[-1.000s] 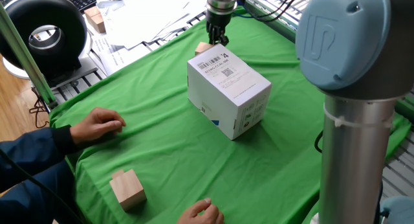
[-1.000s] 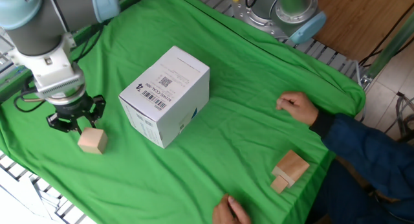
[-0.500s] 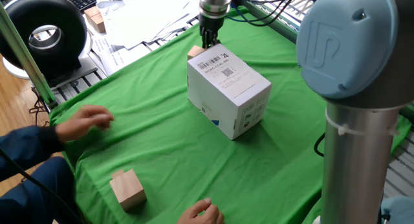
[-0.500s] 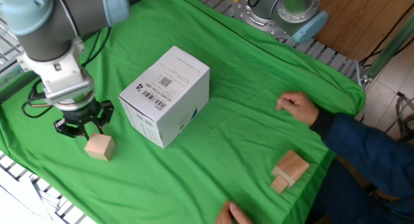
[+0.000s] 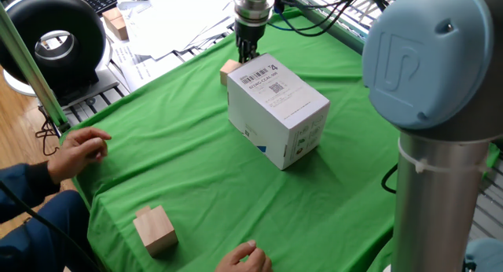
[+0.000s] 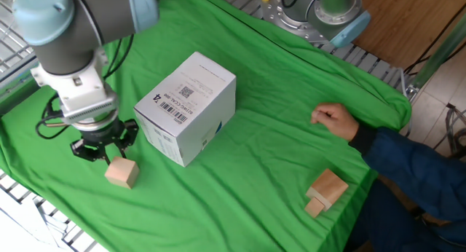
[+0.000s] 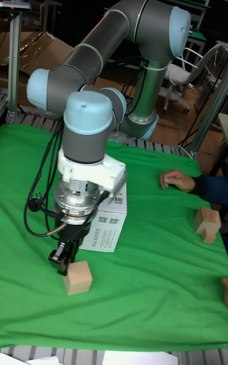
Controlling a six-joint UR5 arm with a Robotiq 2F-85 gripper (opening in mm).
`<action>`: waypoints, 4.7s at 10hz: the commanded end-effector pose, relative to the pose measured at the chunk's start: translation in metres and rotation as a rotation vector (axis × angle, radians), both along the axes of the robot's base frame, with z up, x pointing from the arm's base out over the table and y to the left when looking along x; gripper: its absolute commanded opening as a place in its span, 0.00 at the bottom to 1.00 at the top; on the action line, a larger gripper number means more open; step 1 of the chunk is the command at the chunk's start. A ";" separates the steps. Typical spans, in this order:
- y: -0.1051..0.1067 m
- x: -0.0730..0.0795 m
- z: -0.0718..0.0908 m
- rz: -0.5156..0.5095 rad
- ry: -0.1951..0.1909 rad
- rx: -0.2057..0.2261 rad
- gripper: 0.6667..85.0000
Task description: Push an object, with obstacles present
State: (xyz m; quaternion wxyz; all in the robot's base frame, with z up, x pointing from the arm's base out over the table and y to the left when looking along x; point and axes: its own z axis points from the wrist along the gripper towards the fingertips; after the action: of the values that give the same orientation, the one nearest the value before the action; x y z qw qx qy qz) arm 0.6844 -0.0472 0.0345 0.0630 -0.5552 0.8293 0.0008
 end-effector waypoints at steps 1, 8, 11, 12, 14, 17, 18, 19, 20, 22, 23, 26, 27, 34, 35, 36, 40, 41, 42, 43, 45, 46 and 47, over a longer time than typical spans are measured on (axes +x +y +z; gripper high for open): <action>0.018 -0.002 0.001 -0.013 -0.014 0.019 0.40; 0.004 -0.001 -0.001 0.008 -0.022 -0.036 0.37; 0.004 -0.006 -0.002 0.133 -0.007 -0.050 0.37; 0.006 -0.006 -0.002 0.183 -0.012 -0.048 0.37; 0.010 -0.005 -0.001 0.242 -0.020 -0.040 0.37; 0.016 -0.002 -0.001 0.257 -0.036 -0.020 0.37; 0.016 -0.003 -0.001 0.260 -0.035 -0.019 0.37; 0.017 -0.003 -0.001 0.256 -0.035 -0.016 0.37; 0.016 -0.003 -0.001 0.239 -0.032 -0.015 0.37; 0.044 -0.001 -0.004 0.188 -0.033 -0.003 0.38; 0.059 0.000 -0.004 0.159 -0.035 -0.001 0.39; 0.079 -0.003 -0.002 0.096 -0.025 -0.016 0.39; 0.088 -0.007 0.000 0.071 -0.021 -0.025 0.39; 0.121 -0.021 0.004 -0.011 -0.013 -0.049 0.38; 0.122 -0.021 0.004 -0.014 -0.012 -0.049 0.38; 0.119 -0.020 0.005 -0.008 -0.017 -0.060 0.37; 0.131 -0.031 0.010 -0.052 0.001 -0.041 0.36; 0.132 -0.033 0.012 -0.052 0.005 -0.040 0.36; 0.132 -0.035 0.012 -0.056 0.012 -0.040 0.36; 0.135 -0.037 0.012 -0.065 0.012 -0.034 0.36; 0.133 -0.039 0.014 -0.077 0.014 -0.044 0.36; 0.124 -0.039 0.020 -0.085 0.018 -0.064 0.34; 0.114 -0.040 0.032 -0.126 0.024 -0.079 0.34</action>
State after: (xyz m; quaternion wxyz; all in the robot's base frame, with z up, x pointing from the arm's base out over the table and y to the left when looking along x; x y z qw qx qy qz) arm 0.6469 0.0772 0.0520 0.0382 -0.5248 0.8500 -0.0249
